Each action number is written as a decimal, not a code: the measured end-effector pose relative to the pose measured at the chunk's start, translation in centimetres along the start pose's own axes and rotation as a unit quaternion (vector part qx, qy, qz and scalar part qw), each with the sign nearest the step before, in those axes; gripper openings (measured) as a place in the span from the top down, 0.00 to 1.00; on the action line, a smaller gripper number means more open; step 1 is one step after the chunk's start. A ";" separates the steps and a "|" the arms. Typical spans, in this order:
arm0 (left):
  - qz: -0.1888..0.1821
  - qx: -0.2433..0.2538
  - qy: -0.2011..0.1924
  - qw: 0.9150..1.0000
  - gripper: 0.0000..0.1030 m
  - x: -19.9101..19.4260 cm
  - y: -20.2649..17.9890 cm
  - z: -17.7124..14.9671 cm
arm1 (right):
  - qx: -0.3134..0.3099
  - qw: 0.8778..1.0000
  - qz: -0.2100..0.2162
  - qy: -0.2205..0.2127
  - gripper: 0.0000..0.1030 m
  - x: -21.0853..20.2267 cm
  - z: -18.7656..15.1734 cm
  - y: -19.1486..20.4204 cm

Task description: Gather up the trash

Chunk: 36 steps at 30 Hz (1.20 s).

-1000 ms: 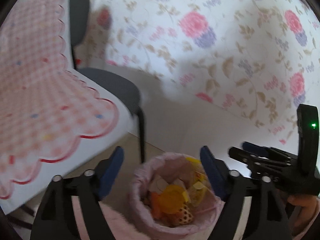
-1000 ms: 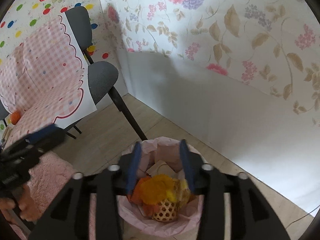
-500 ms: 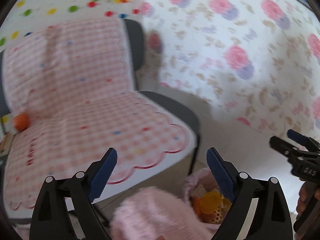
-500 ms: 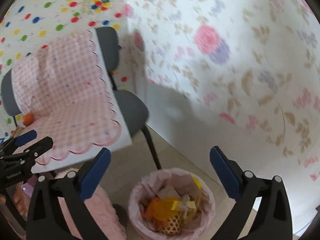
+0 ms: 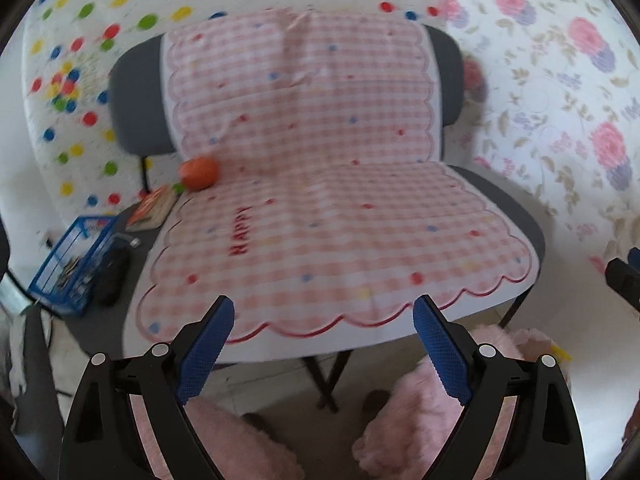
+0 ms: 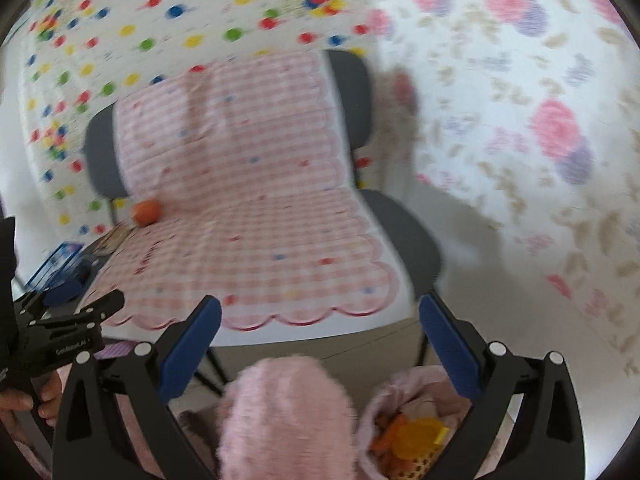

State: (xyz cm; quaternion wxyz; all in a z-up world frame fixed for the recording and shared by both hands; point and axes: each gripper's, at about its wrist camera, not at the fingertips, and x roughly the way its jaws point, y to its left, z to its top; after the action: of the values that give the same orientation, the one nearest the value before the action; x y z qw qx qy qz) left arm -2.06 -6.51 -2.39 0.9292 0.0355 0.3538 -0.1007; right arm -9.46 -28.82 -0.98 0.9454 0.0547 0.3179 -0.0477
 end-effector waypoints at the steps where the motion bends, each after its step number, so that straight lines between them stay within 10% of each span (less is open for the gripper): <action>1: 0.005 -0.007 0.001 1.000 0.12 -0.4 0.8 -0.2 | -0.010 1.000 0.008 0.003 0.06 0.2 0.1 0.8; 11: 0.066 -0.040 -0.013 0.997 0.12 -3.1 6.2 -0.5 | -0.058 0.998 0.027 0.008 0.06 0.2 1.6 5.6; 36: 0.077 -0.046 -0.012 0.996 0.12 -3.4 7.5 -0.4 | -0.051 0.998 0.033 0.009 0.06 1.3 1.4 5.7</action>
State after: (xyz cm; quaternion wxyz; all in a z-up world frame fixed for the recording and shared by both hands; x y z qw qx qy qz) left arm -3.25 1.47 -0.49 0.9390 0.0185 0.3432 -0.0127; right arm -6.85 -23.40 -0.22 0.9450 0.0172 0.3267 -0.0001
